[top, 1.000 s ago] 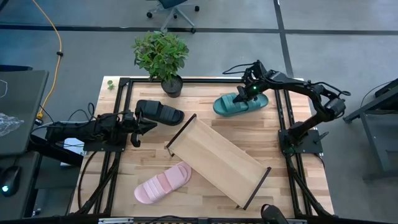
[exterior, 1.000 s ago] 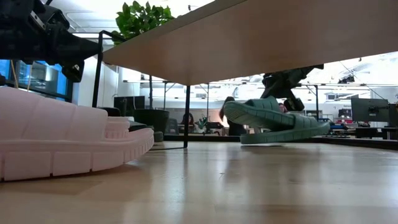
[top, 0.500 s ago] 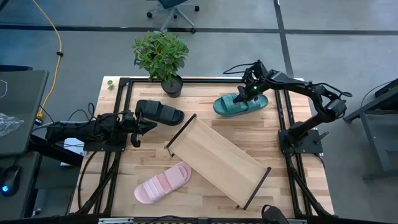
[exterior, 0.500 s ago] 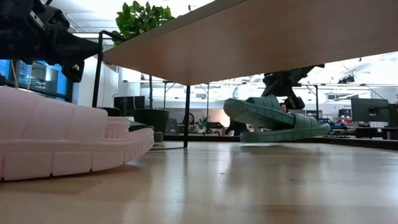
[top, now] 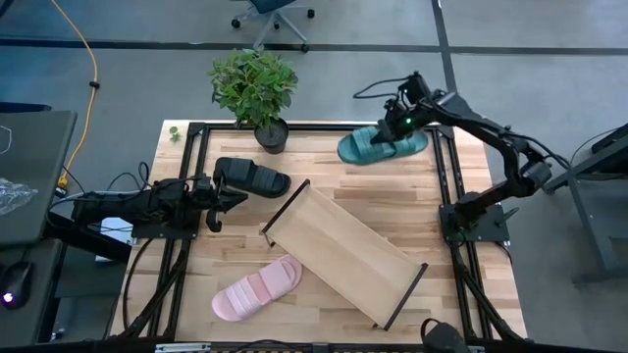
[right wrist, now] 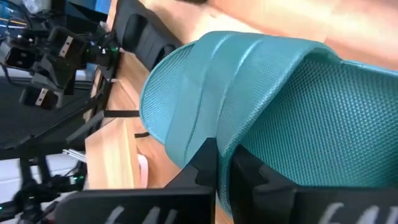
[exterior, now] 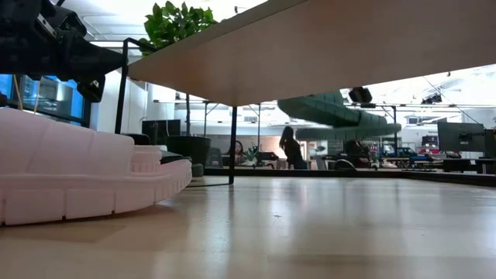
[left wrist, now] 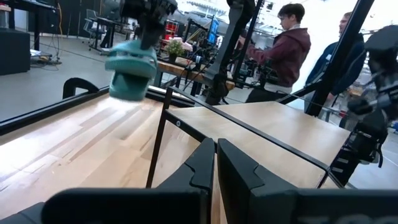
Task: Pick and place slides into the shelf
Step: Put the green pair of slides on the shelf
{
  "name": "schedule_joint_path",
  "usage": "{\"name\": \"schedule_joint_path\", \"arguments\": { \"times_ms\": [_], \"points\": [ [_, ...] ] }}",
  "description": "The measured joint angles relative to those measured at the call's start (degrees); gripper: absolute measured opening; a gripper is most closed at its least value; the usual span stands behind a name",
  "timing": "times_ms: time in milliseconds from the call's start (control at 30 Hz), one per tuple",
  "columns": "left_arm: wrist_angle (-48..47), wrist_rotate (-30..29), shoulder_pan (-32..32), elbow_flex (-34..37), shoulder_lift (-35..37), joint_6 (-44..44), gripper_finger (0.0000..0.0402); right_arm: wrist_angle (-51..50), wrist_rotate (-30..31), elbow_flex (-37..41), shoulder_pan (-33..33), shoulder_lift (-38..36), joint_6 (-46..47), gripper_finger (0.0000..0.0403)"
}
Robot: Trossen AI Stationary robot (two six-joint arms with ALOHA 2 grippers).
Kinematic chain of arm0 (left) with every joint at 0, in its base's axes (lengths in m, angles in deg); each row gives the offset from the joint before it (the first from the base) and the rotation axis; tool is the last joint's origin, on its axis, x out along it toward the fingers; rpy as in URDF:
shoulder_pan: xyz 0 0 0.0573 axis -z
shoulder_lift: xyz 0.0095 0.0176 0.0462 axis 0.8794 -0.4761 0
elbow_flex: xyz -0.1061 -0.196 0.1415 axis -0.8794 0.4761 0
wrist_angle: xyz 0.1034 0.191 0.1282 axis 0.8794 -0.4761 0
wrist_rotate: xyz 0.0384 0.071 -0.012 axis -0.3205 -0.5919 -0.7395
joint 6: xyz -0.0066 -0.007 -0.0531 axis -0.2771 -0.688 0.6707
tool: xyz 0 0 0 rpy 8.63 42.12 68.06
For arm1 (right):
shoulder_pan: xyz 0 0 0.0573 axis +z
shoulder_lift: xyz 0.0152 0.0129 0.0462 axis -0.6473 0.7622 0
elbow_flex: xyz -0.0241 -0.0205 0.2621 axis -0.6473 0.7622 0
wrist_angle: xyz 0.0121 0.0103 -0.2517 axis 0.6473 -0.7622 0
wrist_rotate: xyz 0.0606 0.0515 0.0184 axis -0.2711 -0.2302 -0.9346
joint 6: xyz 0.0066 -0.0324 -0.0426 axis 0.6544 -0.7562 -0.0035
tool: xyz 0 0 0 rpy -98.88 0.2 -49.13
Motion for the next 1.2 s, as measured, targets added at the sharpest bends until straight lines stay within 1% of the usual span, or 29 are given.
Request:
{"name": "schedule_joint_path", "arguments": {
  "times_ms": [167, 300, 433, 567, 867, 1200],
  "points": [
    [0.0, 0.0, 0.0, 0.0, 0.0, 0.0, 0.0010, -6.4, 3.4, -6.9, 0.0, 0.0, -2.9, 0.0000],
    [0.0, 0.0, 0.0, 0.0, 0.0, 0.0, 0.0010, -9.3, 3.5, -9.1, 0.0, 0.0, -4.0, 0.0000],
    [0.0, 0.0, 0.0, 0.0, 0.0, 0.0, 0.0010, -10.4, 3.6, -9.3, 0.2, 0.0, -4.1, 0.0000],
    [0.0, 0.0, 0.0, 0.0, 0.0, 0.0, 0.0010, -10.7, 5.2, -9.3, 1.2, 0.0, -4.1, 0.0000],
    [0.0, 0.0, 0.0, 0.0, 0.0, 0.0, 0.0010, -10.9, 5.3, -9.4, 3.4, -0.1, -3.5, 0.0000],
    [0.0, 0.0, 0.0, 0.0, 0.0, 0.0, 0.0010, -11.0, 5.7, -9.4, 3.5, -3.4, -2.4, 0.0000]
  ]
}}
